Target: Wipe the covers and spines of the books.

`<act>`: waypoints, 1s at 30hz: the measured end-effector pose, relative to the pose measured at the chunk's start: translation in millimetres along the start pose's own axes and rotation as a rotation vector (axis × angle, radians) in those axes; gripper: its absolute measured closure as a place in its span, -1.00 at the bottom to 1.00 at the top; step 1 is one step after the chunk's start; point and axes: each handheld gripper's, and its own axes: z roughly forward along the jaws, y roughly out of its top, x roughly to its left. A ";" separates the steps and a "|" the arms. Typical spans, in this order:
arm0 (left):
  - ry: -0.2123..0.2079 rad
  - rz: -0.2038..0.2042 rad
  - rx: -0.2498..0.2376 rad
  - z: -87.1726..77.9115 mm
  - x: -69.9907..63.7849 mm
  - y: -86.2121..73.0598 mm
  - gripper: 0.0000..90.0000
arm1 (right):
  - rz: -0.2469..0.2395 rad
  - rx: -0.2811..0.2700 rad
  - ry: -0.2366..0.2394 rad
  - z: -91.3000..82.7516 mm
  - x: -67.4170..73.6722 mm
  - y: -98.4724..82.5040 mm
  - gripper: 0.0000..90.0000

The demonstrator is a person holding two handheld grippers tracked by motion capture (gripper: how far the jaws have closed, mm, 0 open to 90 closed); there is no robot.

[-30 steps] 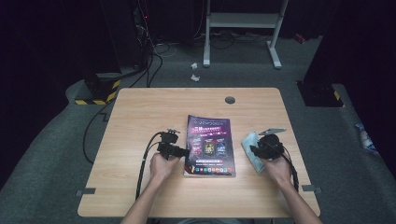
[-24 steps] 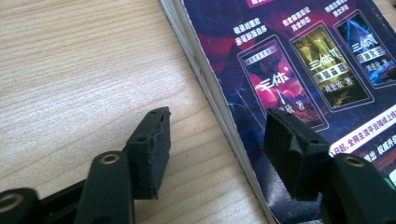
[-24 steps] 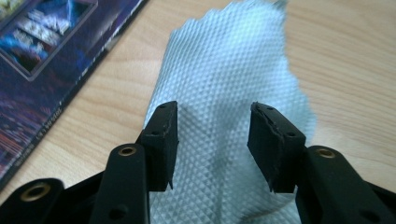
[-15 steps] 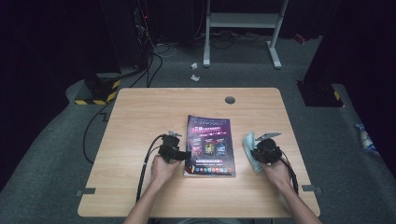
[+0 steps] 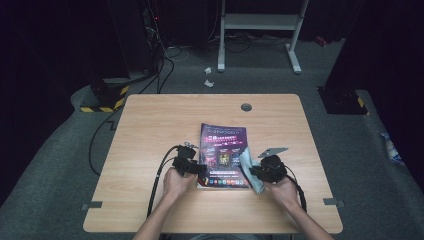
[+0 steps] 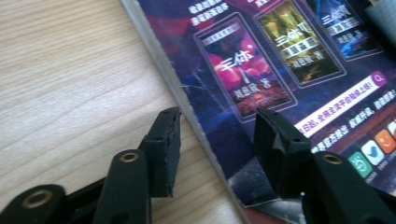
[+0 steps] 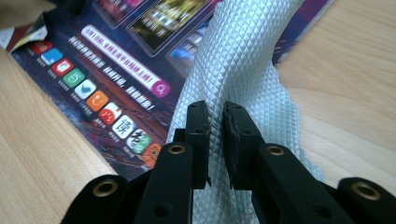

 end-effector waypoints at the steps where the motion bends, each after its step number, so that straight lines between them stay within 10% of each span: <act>1: 0.014 0.004 0.006 0.2 -1.8 0.7 0.18 | -0.016 0.009 0.001 3.5 2.3 0.3 0.79; 23: 0.067 -0.056 0.033 18.9 -10.5 30.9 0.24 | -0.025 0.041 -0.108 29.8 -27.4 34.0 0.82; 30: 0.045 -0.033 0.038 15.2 -15.3 23.2 0.26 | -0.029 0.049 -0.110 19.9 -11.2 21.2 0.81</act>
